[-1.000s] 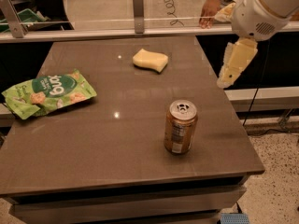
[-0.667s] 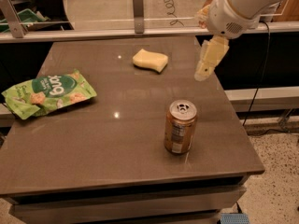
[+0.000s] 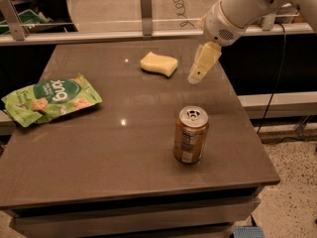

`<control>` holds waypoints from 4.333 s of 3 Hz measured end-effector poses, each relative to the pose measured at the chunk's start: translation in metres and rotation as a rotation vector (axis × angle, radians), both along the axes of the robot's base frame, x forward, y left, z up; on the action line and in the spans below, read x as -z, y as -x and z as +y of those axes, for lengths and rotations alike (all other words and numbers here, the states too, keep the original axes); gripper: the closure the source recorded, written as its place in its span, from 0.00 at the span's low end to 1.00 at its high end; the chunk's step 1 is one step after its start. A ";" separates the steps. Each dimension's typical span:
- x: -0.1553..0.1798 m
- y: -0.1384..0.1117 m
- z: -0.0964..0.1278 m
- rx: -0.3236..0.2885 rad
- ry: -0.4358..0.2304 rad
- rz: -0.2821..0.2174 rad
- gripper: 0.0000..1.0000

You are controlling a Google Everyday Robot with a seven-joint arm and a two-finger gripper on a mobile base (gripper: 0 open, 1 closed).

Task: Move sponge near orange can

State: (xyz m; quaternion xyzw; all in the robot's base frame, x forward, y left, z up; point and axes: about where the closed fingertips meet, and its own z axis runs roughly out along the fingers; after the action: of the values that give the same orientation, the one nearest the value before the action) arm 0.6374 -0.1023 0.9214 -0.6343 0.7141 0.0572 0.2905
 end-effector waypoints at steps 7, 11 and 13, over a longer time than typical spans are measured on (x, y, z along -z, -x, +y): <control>0.094 -0.090 0.078 0.172 -0.242 0.060 0.00; 0.071 -0.066 0.047 0.184 -0.278 0.058 0.88; 0.044 -0.001 0.019 0.000 -0.257 0.144 1.00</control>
Offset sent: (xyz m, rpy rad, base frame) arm 0.0282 0.0741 -0.0490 0.2900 0.0851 0.0067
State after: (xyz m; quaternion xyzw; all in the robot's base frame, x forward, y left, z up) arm 0.6380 -0.0833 0.8772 -0.5860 0.7201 0.1934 0.3173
